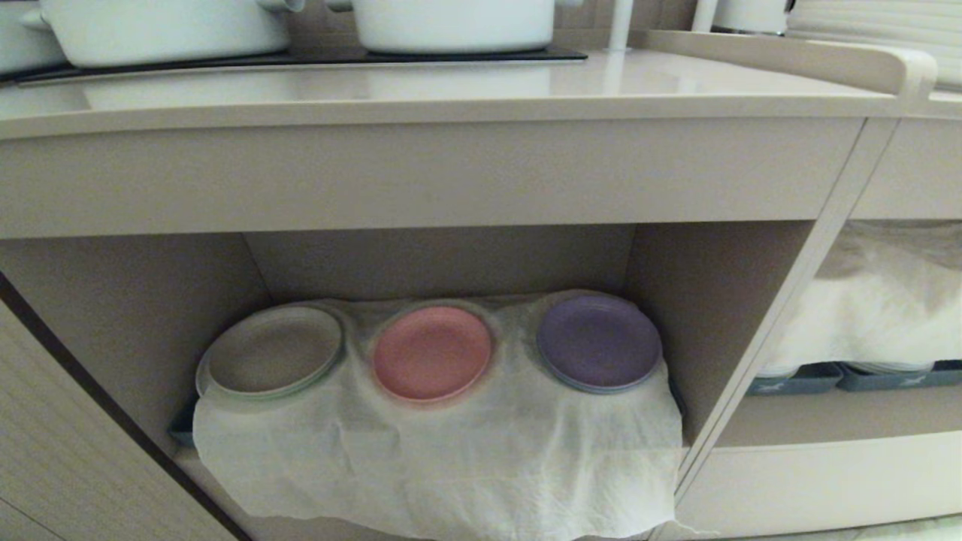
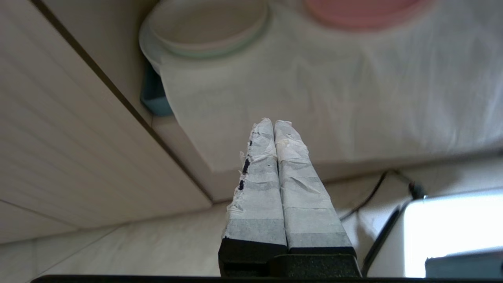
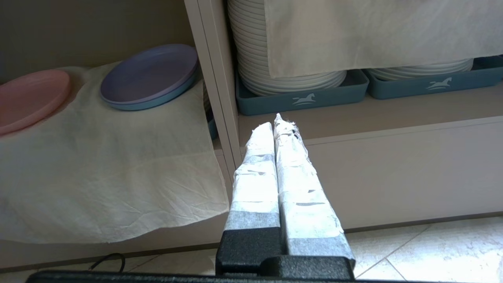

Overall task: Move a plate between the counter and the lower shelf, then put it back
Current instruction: Pick up the plate in the cupboard

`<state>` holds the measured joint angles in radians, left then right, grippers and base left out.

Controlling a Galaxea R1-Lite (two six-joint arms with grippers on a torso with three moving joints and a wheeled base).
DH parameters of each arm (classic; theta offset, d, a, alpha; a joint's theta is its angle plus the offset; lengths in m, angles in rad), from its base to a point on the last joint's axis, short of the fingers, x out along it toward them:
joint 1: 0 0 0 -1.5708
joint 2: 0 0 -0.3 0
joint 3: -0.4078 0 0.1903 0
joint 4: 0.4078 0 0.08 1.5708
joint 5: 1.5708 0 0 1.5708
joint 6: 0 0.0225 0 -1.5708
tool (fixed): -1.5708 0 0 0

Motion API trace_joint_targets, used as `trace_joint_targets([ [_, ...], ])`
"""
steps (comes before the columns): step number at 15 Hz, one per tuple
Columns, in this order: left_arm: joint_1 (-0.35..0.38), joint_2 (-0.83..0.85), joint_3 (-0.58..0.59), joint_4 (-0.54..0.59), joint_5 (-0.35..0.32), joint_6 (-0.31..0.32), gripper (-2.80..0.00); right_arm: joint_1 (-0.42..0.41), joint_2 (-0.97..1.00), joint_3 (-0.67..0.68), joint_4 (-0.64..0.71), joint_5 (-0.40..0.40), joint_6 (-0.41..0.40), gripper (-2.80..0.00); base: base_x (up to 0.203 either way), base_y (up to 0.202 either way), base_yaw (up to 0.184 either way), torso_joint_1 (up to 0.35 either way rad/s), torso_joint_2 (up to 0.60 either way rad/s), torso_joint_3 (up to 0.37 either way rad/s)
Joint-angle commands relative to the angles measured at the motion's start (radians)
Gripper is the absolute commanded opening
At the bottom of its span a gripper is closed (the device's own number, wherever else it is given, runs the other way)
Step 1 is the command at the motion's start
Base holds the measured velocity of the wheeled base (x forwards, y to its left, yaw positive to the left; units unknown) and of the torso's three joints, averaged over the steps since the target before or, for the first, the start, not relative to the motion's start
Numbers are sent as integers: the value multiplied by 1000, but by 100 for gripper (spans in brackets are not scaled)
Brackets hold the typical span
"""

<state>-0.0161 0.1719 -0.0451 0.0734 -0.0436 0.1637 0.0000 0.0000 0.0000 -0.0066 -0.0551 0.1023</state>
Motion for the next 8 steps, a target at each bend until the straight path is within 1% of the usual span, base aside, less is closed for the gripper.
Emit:
trace_joint_targets([
  [1,10,-102,4,7,0,-19,-280,0,0,0,-1,0,0,-280,0,0,0,0,0,0],
  [3,13,-166,3,22,5,-46,-280,0,0,0,-1,0,0,-280,0,0,0,0,0,0],
  [4,13,-172,4,20,8,-60,-280,0,0,0,0,0,0,-280,0,0,0,0,0,0],
  [8,15,-172,7,20,10,-72,-280,0,0,0,-1,0,0,-280,0,0,0,0,0,0],
])
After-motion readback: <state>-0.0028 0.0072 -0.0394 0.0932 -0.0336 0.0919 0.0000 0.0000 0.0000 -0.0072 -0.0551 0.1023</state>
